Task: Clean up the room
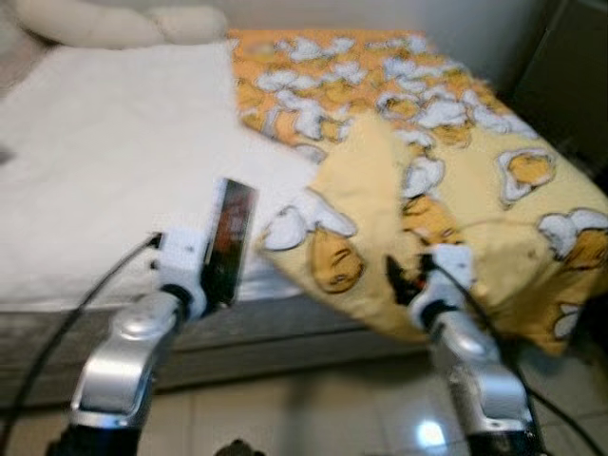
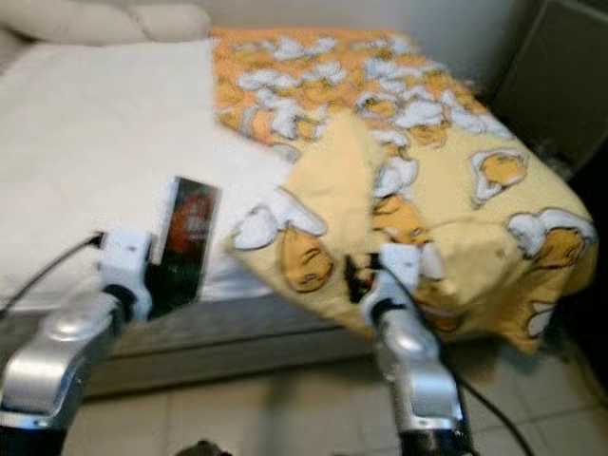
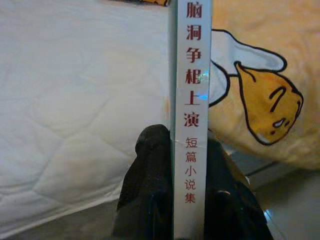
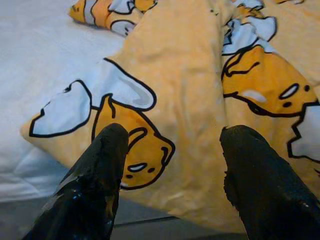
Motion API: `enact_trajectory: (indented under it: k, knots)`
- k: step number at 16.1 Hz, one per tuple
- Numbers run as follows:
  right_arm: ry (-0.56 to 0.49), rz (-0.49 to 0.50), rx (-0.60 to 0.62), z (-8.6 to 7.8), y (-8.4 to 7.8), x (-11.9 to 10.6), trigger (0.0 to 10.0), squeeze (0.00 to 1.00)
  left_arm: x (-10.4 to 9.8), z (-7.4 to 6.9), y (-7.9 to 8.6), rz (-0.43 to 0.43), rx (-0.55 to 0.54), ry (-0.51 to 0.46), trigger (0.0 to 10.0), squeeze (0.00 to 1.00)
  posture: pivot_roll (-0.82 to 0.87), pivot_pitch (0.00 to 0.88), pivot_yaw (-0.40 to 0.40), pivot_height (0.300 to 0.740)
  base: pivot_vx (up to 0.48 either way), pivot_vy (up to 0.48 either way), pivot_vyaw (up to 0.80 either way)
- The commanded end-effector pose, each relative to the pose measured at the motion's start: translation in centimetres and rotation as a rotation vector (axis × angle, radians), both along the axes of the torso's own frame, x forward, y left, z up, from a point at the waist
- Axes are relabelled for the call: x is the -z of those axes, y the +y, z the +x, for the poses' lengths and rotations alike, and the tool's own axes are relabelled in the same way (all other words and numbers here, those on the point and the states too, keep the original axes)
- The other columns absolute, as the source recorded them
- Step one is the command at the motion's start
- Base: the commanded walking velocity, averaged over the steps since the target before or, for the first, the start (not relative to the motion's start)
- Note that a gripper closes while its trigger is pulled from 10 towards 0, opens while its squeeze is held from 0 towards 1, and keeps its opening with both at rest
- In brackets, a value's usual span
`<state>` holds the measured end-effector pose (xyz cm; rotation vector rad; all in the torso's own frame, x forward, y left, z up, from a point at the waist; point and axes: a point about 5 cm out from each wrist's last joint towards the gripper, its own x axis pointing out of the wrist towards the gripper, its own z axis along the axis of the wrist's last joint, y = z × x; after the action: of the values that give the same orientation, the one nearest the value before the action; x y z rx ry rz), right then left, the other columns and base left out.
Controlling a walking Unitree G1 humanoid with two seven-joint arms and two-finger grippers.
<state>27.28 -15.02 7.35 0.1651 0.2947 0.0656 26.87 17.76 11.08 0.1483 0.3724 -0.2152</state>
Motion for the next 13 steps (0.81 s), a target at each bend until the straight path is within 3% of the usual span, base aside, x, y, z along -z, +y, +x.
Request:
enact_trajectory:
  k: [1,13]
  knots:
    - [-0.01,0.008,-0.009,0.11,0.38,-0.31,10.0,0.0,-1.12,0.38,0.21,0.007,0.001,-0.049,10.0,0.0,-0.03,0.0,-0.03,0.74,0.0,0.375,0.0]
    - [-0.016,0.015,-0.005,0.62,0.69,-0.52,10.0,0.0,-1.52,0.9,0.18,0.014,0.005,-0.061,10.0,0.0,-0.02,0.0,-0.028,0.74,0.0,0.374,0.0]
